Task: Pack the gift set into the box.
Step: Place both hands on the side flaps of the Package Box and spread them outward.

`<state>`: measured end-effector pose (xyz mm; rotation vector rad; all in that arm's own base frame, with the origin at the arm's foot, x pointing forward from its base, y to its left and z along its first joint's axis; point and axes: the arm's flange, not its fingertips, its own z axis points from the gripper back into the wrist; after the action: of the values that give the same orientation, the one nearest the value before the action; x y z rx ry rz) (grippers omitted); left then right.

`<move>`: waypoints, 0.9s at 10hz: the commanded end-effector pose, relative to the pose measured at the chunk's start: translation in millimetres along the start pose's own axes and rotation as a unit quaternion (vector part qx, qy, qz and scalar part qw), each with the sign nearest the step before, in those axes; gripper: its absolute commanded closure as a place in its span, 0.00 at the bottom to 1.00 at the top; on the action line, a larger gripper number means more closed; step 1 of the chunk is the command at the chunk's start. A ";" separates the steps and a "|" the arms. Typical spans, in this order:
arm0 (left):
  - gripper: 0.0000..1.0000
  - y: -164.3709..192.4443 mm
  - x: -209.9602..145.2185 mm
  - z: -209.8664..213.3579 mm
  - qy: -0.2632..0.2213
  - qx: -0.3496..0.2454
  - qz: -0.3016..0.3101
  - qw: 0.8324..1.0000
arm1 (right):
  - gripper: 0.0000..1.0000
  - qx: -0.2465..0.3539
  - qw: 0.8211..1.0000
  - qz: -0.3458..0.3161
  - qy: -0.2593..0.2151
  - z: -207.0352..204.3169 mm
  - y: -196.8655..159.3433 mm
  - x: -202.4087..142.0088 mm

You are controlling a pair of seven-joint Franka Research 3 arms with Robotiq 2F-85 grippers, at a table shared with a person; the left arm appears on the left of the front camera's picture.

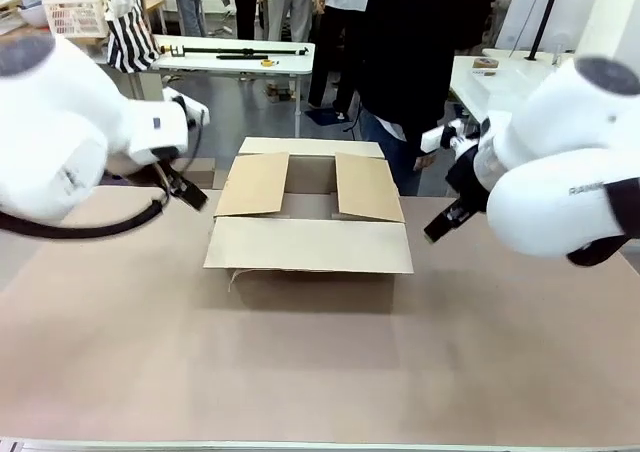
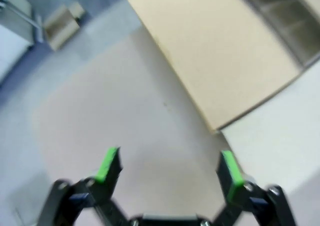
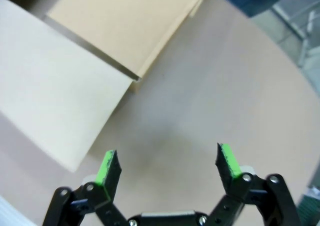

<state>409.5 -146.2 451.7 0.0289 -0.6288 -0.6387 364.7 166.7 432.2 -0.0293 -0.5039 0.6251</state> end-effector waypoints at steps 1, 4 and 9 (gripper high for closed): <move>0.00 10.5 44.1 83.9 0.128 -0.114 0.081 0.982 | 0.00 -0.064 0.994 0.011 -0.087 89.5 27.5 16.0; 0.00 -2.1 15.1 29.2 0.029 -0.036 0.026 0.999 | 0.00 -0.044 0.995 0.007 -0.086 96.5 25.3 15.8; 0.00 -24.3 78.5 51.1 0.303 0.050 0.101 0.946 | 0.00 0.293 0.871 -0.374 -0.122 124.4 -3.3 -9.1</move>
<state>392.9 -170.4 503.8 0.1858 -0.2289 -0.4561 315.2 177.3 538.3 0.3486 -0.6644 0.3879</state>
